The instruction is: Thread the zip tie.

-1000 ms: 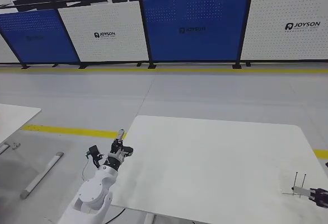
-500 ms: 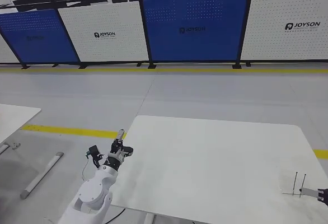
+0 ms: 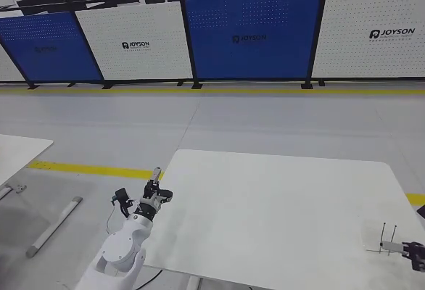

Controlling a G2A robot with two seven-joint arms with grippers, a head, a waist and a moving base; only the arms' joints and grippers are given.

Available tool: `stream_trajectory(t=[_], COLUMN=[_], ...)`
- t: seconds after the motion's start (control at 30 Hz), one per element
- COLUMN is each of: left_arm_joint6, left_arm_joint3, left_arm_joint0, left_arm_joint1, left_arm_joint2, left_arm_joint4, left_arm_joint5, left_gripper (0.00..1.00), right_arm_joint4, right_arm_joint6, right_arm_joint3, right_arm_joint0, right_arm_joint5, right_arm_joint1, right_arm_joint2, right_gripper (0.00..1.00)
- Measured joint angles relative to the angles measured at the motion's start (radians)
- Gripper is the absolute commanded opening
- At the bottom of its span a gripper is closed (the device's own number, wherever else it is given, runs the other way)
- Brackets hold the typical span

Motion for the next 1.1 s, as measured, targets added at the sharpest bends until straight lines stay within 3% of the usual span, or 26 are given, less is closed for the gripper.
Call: stream_trajectory(t=[0.1,0.23,0.47,0.73,0.87,1.1], left_arm_joint6=[0.0,0.0,0.0,0.0,0.0,0.0], left_arm_joint3=[0.0,0.0,0.0,0.0,0.0,0.0], left_arm_joint0=[0.0,0.0,0.0,0.0,0.0,0.0], left_arm_joint1=[0.0,0.0,0.0,0.0,0.0,0.0], left_arm_joint2=[0.0,0.0,0.0,0.0,0.0,0.0], left_arm_joint4=[0.0,0.0,0.0,0.0,0.0,0.0], left_arm_joint5=[0.0,0.0,0.0,0.0,0.0,0.0], left_gripper=[1.0,1.0,1.0,1.0,1.0,1.0], right_arm_joint4=[0.019,0.044,0.042,0.023,-0.029,-0.029], right_arm_joint6=[0.0,0.0,0.0,-0.028,-0.042,-0.043], right_arm_joint3=[0.043,0.042,0.042,0.057,0.031,0.03], right_arm_joint0=[0.035,0.04,0.04,0.026,0.024,0.025], right_arm_joint5=[-0.001,-0.089,-0.071,0.023,0.099,0.1], right_arm_joint1=[0.005,0.01,0.01,0.019,0.023,0.022], right_arm_joint2=[-0.033,-0.05,-0.049,-0.007,-0.012,-0.013], right_gripper=[1.0,1.0,1.0,1.0,1.0,1.0])
